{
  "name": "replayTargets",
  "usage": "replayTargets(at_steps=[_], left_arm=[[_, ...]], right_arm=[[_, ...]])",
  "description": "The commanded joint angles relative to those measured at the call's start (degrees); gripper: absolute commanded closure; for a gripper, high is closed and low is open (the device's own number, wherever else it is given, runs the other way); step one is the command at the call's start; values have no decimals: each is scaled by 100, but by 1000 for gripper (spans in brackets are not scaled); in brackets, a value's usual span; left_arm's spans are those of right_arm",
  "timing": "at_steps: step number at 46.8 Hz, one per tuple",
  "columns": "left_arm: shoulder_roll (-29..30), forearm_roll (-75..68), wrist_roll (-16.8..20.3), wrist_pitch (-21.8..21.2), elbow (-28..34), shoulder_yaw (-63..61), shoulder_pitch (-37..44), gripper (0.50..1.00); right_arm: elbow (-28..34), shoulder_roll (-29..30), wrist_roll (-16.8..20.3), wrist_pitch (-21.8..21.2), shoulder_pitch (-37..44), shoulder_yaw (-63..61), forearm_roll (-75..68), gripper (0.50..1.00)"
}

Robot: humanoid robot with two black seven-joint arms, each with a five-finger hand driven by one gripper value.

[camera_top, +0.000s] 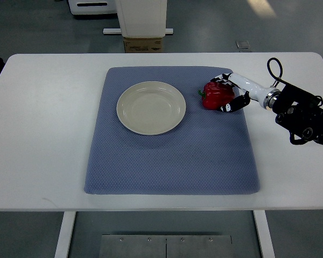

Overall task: Place red pepper on plate with right hand
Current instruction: 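Close the right hand fingers around the red pepper, then lift the pepper with the right hand, away from the mat, then carry the pepper over the cream plate and lower it onto it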

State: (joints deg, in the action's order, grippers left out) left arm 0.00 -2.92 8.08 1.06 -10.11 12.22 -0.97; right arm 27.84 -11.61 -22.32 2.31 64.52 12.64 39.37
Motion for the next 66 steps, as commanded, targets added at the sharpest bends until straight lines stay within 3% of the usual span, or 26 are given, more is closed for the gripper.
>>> replayTargets(at_steps=[1,7,11,12,43,66], left_arm=[[0,2,1,-1,0,0,0,500],[0,2,1,-1,0,0,0,500],[0,2,1,-1,0,0,0,500],[0,2,-8,-1,0,0,0,500],[0,2,1,-1,0,0,0,500],[0,-7,1,-1,0,0,0,500]], right_arm=[[2,0,0,-2,-1,-7,0,764],[2,0,0,-11,-9,2,0,866],[2,0,17,-63,-9,2,0,994],[2,-8,35,-98,-1,-7,-8,1000],[72,-79,246,-556,772,-394,-176,1000],[116,606,167,-653,1168,-403,-237,1000]])
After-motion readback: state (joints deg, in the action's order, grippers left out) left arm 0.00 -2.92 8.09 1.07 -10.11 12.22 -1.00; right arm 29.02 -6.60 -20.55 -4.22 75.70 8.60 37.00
